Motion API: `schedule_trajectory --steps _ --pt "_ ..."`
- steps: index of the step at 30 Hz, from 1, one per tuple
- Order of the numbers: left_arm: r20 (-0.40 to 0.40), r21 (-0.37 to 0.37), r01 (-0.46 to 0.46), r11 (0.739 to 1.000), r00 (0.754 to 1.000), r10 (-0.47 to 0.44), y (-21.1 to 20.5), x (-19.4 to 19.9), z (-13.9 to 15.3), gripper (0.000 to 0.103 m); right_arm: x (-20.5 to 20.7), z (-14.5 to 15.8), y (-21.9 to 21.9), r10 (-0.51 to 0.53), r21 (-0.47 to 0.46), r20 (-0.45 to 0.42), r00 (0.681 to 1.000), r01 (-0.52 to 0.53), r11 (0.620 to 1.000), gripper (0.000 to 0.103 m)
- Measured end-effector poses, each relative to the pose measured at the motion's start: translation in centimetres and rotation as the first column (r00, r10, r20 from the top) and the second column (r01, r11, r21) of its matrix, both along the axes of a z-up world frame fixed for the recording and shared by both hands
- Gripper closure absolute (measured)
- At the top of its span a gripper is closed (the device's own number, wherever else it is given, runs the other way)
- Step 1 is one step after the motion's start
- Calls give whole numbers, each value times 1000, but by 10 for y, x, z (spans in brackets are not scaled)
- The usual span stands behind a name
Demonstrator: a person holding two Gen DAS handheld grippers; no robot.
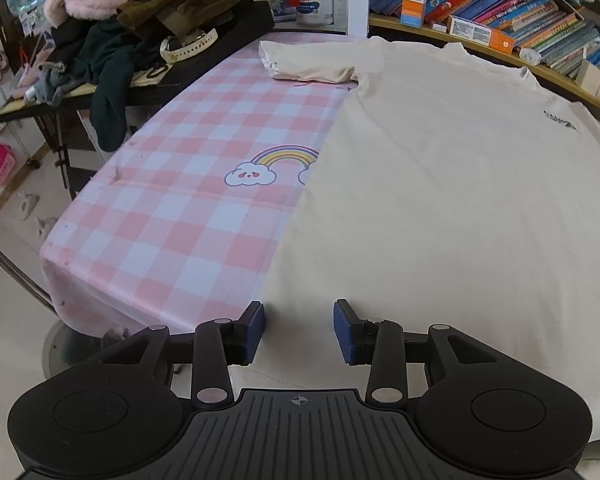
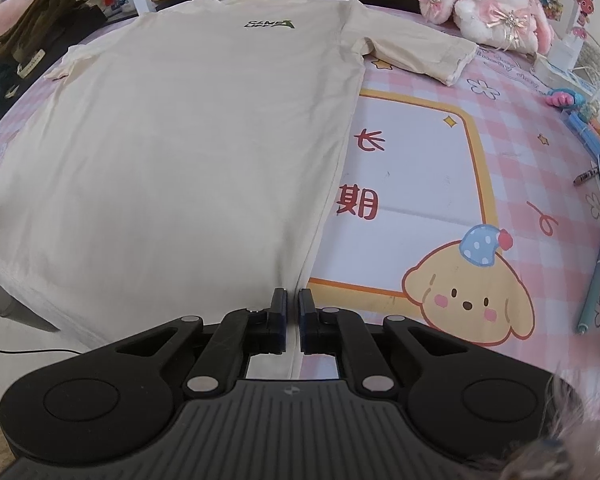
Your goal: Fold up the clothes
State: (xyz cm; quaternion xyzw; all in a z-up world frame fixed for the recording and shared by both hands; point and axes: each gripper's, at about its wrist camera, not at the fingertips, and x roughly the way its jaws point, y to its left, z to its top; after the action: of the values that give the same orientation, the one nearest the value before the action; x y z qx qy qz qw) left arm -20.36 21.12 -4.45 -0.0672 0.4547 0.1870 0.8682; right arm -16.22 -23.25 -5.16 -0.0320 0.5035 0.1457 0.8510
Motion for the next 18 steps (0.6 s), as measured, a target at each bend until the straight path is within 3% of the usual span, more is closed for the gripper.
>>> schedule_trajectory --steps 2,5,8,10,12,14,18 --pt "-5 11 12 1000 1000 -12 -5 0 1 65 -1 3 -1 -10 6 11 1000 10 1000 96" --pt "-2 11 47 999 999 -47 -15 -3 7 63 -3 6 -4 -25 14 28 999 25 1000 86" --pt "27 13 59 998 998 -60 -28 -6 17 52 -5 10 -6 -41 23 45 998 40 999 60" --pt "52 14 63 998 997 -64 -38 -7 26 46 -7 15 -5 -57 22 70 996 56 998 53" --pt "71 12 59 998 996 -60 -47 -8 34 35 -8 21 -4 -76 20 99 992 74 997 27" --pt "91 22 63 998 994 -65 -56 -8 41 25 -10 27 -2 -104 3 147 984 104 995 12" --pt "101 34 93 995 990 -96 -66 -4 47 14 -10 30 4 -141 -33 191 972 150 988 1"
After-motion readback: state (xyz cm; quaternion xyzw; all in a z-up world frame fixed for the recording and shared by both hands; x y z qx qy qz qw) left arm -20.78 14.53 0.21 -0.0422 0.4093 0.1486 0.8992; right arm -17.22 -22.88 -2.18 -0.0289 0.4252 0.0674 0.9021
